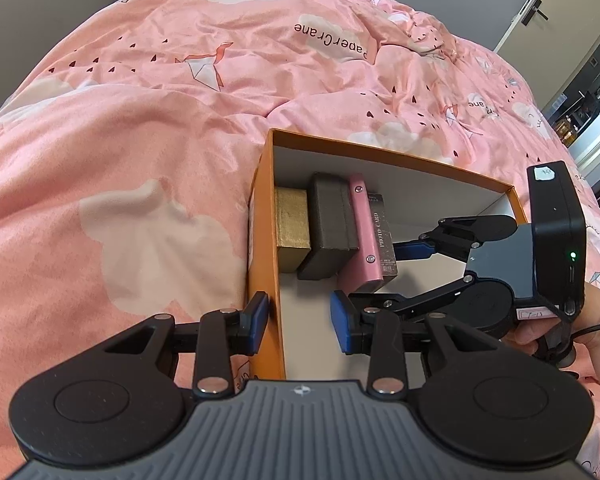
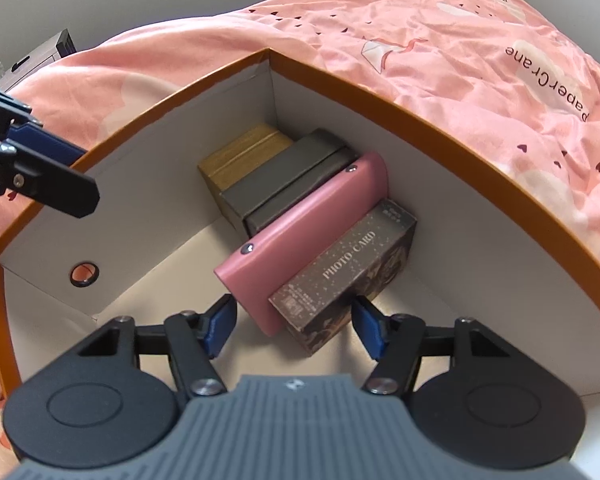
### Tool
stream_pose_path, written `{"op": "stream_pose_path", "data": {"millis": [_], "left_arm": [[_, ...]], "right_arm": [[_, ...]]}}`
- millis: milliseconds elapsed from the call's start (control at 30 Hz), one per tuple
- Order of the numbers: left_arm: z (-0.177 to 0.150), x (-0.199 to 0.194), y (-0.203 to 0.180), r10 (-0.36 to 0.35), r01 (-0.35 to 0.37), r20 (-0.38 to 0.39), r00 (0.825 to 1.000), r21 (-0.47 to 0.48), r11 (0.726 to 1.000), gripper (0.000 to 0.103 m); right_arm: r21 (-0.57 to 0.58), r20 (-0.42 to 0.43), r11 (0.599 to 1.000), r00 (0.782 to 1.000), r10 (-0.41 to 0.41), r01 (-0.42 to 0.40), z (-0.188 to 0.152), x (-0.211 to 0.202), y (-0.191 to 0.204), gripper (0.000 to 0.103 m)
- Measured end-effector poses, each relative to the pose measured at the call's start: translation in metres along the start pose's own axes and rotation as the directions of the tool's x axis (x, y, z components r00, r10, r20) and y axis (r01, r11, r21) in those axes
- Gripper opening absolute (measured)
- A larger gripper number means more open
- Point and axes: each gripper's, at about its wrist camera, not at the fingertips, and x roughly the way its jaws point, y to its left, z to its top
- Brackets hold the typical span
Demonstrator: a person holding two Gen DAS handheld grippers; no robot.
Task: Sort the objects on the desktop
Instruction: 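Withdraw both tools from the orange box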
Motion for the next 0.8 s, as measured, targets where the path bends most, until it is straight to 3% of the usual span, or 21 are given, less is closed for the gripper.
{"op": "stream_pose_path", "data": {"millis": [567,800], "left_arm": [[-0.004,-0.017,-0.016,0.033,-0.037,0.057,0.998,0.060,0.998,0.040],[-0.014,-0.041,-0.033,-0.010,-0.002,0.102,0.995,0.113,0.994,0.040]], "right_arm": [[0.010,-0.063,0.996,0.994,-0.089,0.090,0.000,-0.019,0.016,0.065],[0.052,-0.047,0.985,0.985,-0.164,0.167,-0.010,-0.056,0.029,0.062]]}}
